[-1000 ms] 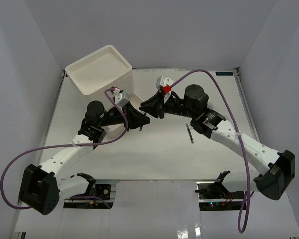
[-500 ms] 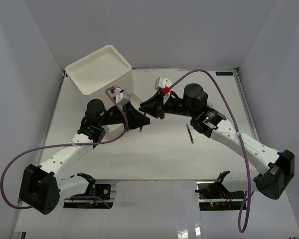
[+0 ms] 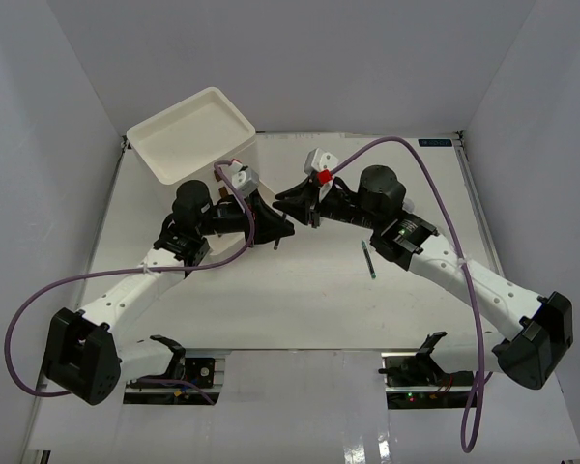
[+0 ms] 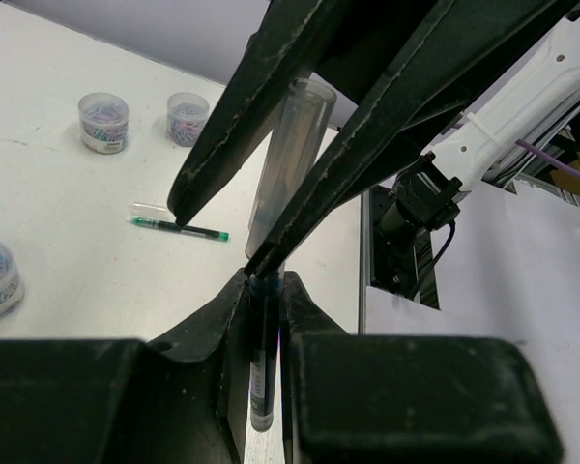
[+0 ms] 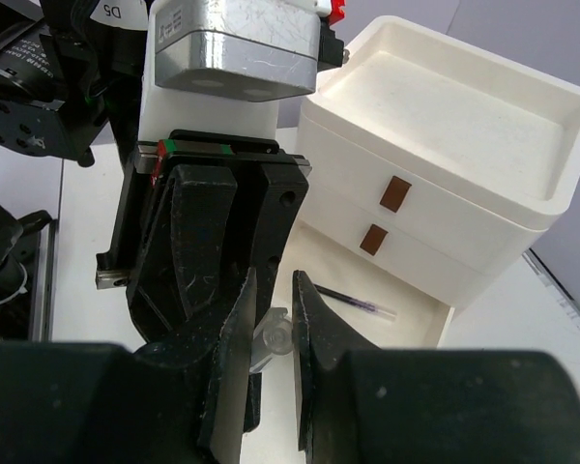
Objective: Sort the stationery into containers
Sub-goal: Close the pen cap on the pen.
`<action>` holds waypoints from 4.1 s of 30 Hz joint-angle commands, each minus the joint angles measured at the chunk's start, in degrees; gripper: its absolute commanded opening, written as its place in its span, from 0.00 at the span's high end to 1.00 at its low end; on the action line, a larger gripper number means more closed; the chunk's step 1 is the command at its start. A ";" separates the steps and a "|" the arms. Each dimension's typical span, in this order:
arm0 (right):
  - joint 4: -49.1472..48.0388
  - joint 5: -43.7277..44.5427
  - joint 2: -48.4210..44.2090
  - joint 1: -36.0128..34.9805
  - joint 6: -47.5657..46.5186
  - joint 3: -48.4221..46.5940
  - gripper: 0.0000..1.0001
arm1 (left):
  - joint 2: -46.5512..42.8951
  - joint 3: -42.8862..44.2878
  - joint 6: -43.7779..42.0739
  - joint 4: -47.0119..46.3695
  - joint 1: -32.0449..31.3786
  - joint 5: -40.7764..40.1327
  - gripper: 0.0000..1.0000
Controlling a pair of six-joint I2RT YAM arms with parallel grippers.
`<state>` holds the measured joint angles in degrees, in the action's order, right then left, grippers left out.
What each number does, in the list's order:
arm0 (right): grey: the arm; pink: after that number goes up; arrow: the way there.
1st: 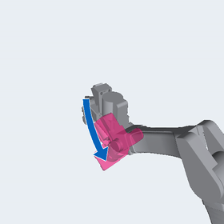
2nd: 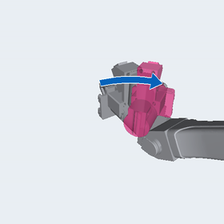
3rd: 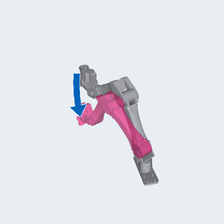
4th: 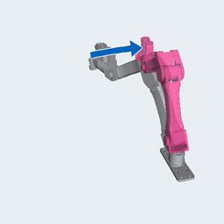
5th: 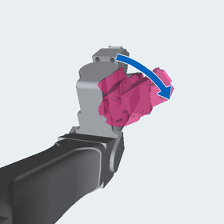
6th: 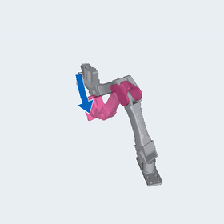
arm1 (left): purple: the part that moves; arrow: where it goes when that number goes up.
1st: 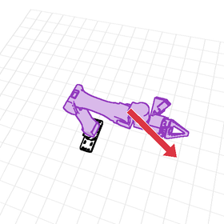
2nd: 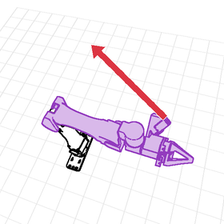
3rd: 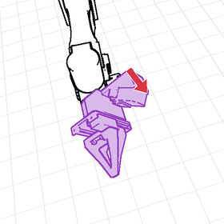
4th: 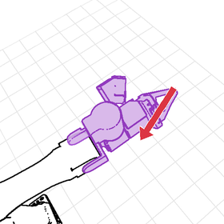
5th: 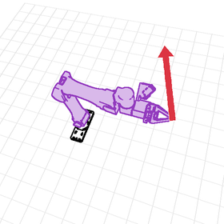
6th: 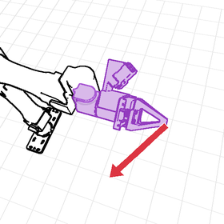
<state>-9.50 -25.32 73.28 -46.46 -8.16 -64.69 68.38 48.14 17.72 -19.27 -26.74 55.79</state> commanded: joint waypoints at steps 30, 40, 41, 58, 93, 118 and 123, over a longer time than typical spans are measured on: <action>28.13 -6.58 4.07 -1.53 -0.63 3.16 0.86 | -8.88 -2.43 -1.19 -14.13 0.29 0.99 0.96; 25.85 -5.53 3.37 -1.62 0.87 2.72 0.68 | -8.35 -5.33 0.03 -15.45 0.29 -0.77 0.96; 25.67 -5.53 3.28 -1.53 0.96 2.64 0.68 | -8.26 -5.42 0.30 -16.06 0.29 -0.77 0.96; 23.47 -6.67 2.05 -1.53 2.71 0.53 0.51 | -6.33 -4.55 -0.49 -12.91 0.29 -2.53 0.96; 15.30 -8.87 -4.01 -1.53 10.26 -0.18 0.03 | -3.08 -2.00 -3.65 -4.73 0.29 -7.80 0.96; 7.82 6.31 -8.05 -2.76 12.39 -0.27 0.02 | -1.06 0.02 -7.69 2.47 0.11 -15.27 0.94; 14.59 20.37 -15.51 -2.15 9.49 5.16 0.02 | -0.35 3.00 -13.74 10.03 0.11 -18.60 0.94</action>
<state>1.63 -15.31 62.33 -48.82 3.99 -61.78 68.05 47.99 9.21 -15.07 -26.74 40.91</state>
